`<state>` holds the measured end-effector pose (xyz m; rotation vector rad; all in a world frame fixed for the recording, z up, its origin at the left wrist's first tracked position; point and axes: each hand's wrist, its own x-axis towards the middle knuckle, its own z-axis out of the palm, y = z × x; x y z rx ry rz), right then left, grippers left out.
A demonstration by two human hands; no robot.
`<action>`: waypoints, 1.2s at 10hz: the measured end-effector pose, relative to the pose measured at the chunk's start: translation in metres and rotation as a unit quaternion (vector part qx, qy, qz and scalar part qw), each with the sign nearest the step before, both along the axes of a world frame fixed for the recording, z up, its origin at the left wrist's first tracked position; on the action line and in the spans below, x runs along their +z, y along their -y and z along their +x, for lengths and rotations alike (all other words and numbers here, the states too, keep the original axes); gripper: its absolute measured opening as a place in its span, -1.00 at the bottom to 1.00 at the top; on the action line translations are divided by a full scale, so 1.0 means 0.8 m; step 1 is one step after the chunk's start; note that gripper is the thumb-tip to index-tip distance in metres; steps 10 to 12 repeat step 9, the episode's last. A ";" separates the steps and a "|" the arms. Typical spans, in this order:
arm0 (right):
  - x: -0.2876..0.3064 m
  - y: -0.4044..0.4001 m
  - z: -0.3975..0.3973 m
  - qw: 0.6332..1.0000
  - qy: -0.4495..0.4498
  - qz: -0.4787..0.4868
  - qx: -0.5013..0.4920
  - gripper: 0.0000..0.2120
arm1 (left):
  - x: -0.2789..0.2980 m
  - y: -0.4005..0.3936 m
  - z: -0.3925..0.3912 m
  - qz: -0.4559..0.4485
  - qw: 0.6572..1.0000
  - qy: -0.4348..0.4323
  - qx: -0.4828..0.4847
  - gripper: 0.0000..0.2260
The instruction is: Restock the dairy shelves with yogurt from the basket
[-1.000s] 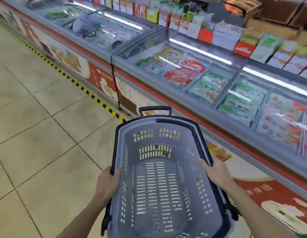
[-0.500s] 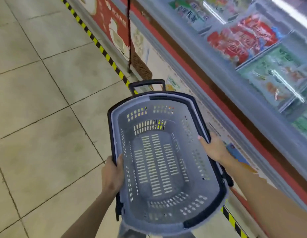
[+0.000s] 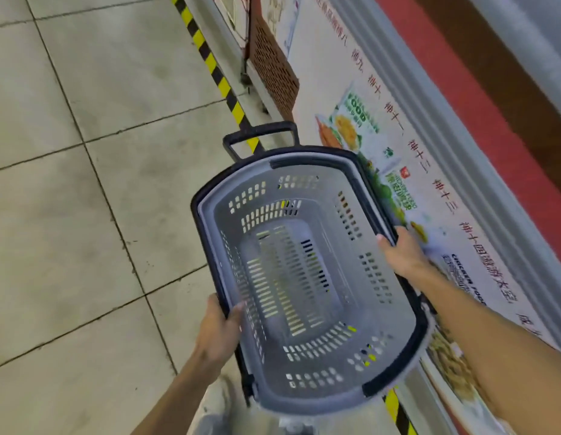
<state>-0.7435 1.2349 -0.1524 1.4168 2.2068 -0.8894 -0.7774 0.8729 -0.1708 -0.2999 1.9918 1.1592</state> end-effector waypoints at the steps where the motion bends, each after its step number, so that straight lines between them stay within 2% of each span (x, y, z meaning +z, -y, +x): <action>1: -0.028 -0.022 0.001 1.000 -0.004 -0.010 0.018 -0.39 | -0.020 -0.015 0.012 0.013 1.000 0.012 0.019 -0.82; 3: -0.056 -0.033 0.010 0.999 -0.028 -0.020 0.031 -0.40 | -0.042 -0.021 0.031 0.035 0.996 0.077 0.036 -0.80; 5: -0.043 -0.033 0.004 0.994 0.008 0.036 0.101 -0.42 | -0.037 -0.017 0.022 -0.012 0.996 0.081 -0.024 -0.72; 6: -0.021 -0.029 0.001 0.987 0.008 0.090 0.131 -0.46 | -0.023 -0.020 0.007 -0.061 0.995 0.061 -0.045 -0.67; 7: 0.015 -0.012 0.001 0.985 -0.011 0.099 0.142 -0.51 | 0.010 -0.027 -0.019 -0.123 0.990 0.003 -0.063 -0.48; 8: 0.073 0.015 -0.009 0.984 -0.066 0.072 0.148 -0.55 | 0.075 -0.037 -0.054 -0.135 0.984 -0.093 -0.070 -0.42; 9: 0.167 0.046 -0.032 0.972 -0.137 0.057 0.185 -0.56 | 0.182 -0.044 -0.099 -0.103 0.971 -0.199 -0.082 -0.45; 12: 0.167 0.046 -0.032 0.972 -0.137 0.057 0.185 -0.56 | 0.182 -0.044 -0.099 -0.103 0.971 -0.199 -0.082 -0.45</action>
